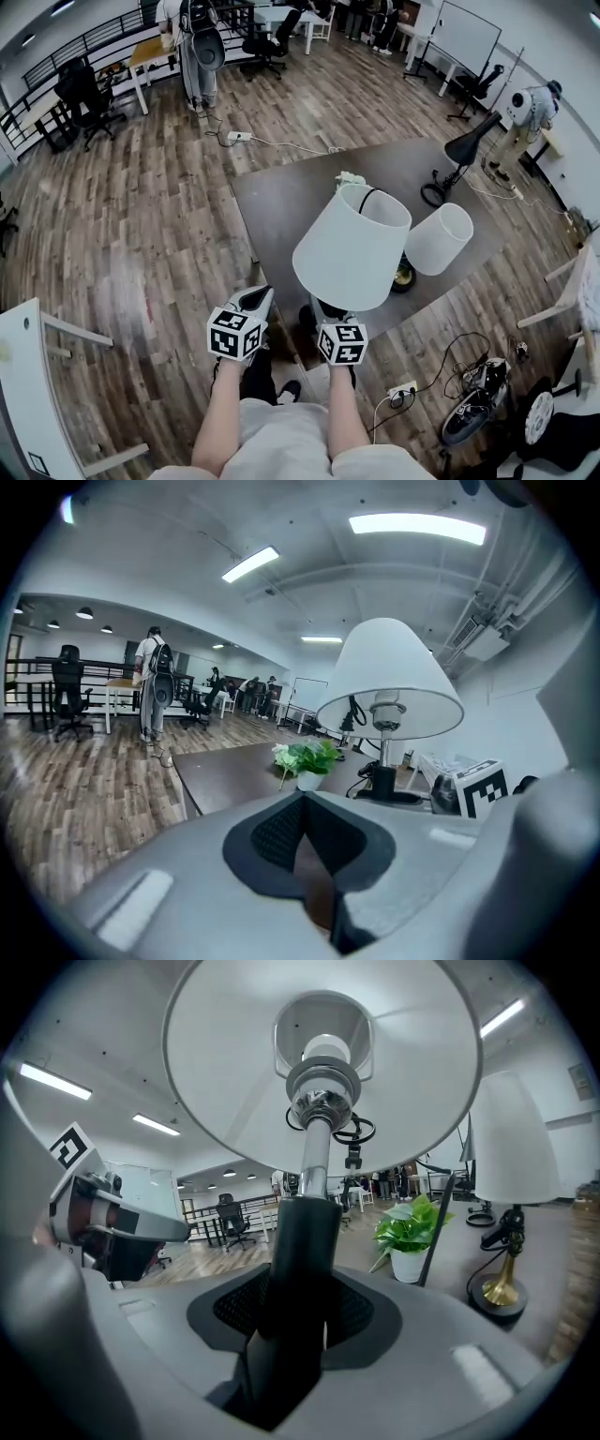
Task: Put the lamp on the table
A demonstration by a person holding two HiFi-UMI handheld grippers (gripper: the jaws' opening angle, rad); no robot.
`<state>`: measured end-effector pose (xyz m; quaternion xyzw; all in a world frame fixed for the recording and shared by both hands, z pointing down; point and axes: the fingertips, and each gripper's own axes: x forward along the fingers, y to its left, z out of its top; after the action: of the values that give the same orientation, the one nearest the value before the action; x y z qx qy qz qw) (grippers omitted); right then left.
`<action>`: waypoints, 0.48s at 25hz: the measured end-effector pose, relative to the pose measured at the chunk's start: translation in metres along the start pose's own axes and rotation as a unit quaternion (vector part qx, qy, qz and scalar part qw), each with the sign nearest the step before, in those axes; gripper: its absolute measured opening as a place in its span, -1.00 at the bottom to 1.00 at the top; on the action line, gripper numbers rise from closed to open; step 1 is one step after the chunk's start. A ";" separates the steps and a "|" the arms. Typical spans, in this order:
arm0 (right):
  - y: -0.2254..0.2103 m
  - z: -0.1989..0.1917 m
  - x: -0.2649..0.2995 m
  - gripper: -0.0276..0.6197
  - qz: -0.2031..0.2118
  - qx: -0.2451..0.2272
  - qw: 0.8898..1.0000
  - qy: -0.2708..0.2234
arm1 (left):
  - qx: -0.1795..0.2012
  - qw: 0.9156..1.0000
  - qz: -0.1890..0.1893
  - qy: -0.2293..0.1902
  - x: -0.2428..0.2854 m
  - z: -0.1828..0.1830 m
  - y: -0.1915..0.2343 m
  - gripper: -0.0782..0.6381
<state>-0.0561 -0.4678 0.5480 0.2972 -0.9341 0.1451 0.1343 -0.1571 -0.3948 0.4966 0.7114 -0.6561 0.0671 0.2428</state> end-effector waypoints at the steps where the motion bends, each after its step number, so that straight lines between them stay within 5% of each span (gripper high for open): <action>1: -0.002 0.001 0.006 -0.34 0.001 0.002 1.000 0.001 | -0.002 1.000 0.000 0.000 0.005 0.001 0.005 -0.78; 12: -0.048 0.054 0.084 -0.34 -0.019 -0.040 0.999 -0.004 | -0.003 0.999 -0.030 0.013 0.074 0.040 0.037 -0.78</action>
<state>-0.1021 -0.5674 0.5357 0.3096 -0.9340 0.1042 0.1447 -0.1920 -0.4791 0.5017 0.7291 -0.6314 0.0675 0.2554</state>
